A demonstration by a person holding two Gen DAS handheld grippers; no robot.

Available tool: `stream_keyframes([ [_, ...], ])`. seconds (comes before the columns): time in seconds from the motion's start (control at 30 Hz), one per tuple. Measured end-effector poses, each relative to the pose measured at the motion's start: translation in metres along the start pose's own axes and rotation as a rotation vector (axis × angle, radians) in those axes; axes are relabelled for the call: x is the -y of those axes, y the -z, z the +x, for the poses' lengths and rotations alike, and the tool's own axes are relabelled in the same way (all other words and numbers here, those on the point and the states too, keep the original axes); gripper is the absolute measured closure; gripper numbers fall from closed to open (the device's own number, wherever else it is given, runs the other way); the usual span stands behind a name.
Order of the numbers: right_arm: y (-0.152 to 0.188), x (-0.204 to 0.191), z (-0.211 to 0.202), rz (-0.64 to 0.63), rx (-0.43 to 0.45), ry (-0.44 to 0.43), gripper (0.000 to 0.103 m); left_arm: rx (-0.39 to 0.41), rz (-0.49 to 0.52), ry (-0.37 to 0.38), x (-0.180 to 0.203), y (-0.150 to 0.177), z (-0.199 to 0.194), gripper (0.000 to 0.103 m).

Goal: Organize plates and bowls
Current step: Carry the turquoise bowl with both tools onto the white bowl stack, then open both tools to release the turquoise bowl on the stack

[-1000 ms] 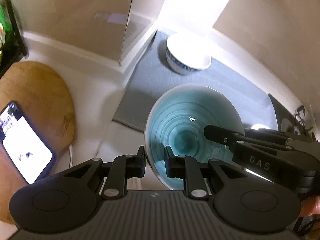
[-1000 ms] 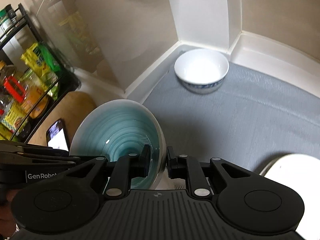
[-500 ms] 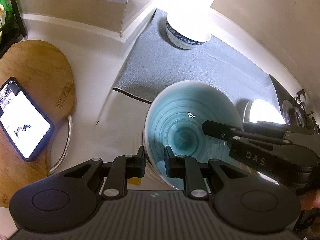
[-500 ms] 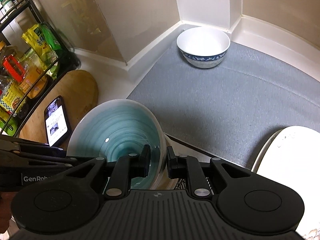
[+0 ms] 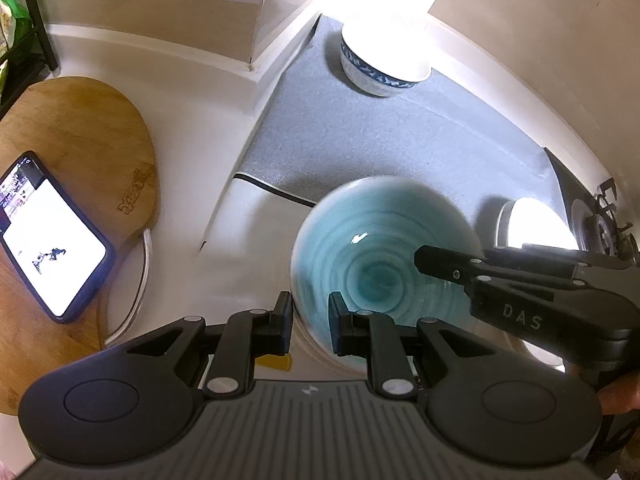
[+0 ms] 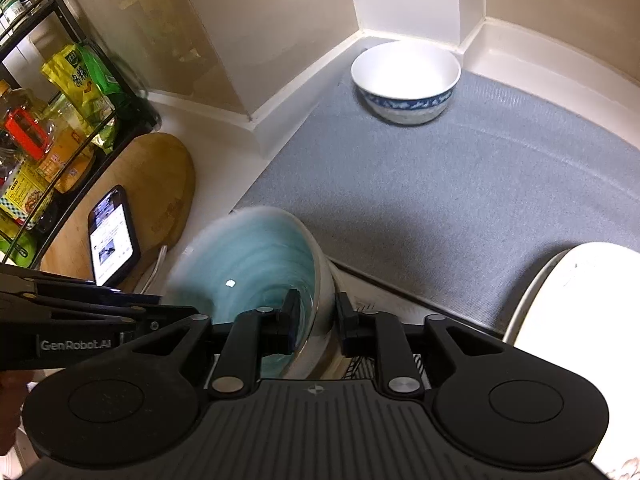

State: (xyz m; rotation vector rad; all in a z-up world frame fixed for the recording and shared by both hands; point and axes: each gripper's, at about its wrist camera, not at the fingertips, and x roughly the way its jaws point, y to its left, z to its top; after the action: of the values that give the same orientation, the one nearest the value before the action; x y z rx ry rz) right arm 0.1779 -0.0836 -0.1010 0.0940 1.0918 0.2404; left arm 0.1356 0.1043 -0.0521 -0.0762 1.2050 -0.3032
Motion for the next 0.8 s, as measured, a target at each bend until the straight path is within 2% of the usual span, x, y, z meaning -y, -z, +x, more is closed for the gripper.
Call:
stream_keyframes([
  [0.13, -0.002, 0.005, -0.004, 0.001, 0.010, 0.013, 0.075, 0.012, -0.004, -0.016, -0.001, -0.001, -0.001, 0.082],
  [0.23, -0.004, 0.010, -0.010, 0.004, 0.025, 0.036, 0.062, 0.013, -0.014, -0.027, -0.004, -0.002, 0.000, 0.081],
  [0.27, -0.004, 0.012, -0.011, 0.004, 0.028, 0.040, 0.062, 0.011, -0.019, -0.028, -0.004, -0.002, 0.001, 0.077],
  [0.33, -0.002, 0.016, -0.009, -0.010, 0.025, 0.036, 0.072, 0.009, -0.026, -0.031, -0.005, -0.003, 0.002, 0.070],
  [0.37, 0.000, 0.018, -0.009, -0.012, 0.028, 0.013, 0.086, 0.008, -0.026, -0.032, -0.005, -0.003, 0.003, 0.068],
  [0.4, 0.001, 0.019, -0.007, -0.012, 0.031, -0.010, 0.093, 0.008, -0.025, -0.031, -0.005, -0.003, 0.003, 0.066],
  [0.63, 0.009, 0.017, 0.003, -0.032, 0.064, -0.018, 0.096, 0.006, -0.014, -0.029, 0.000, -0.003, 0.007, 0.050],
  [0.77, 0.007, 0.021, 0.002, -0.001, 0.052, -0.031, 0.094, 0.003, -0.018, -0.032, 0.001, -0.003, 0.012, 0.034],
  [0.8, 0.007, 0.021, 0.002, 0.009, 0.046, -0.033, 0.090, 0.001, -0.019, -0.031, 0.000, -0.004, 0.013, 0.028],
])
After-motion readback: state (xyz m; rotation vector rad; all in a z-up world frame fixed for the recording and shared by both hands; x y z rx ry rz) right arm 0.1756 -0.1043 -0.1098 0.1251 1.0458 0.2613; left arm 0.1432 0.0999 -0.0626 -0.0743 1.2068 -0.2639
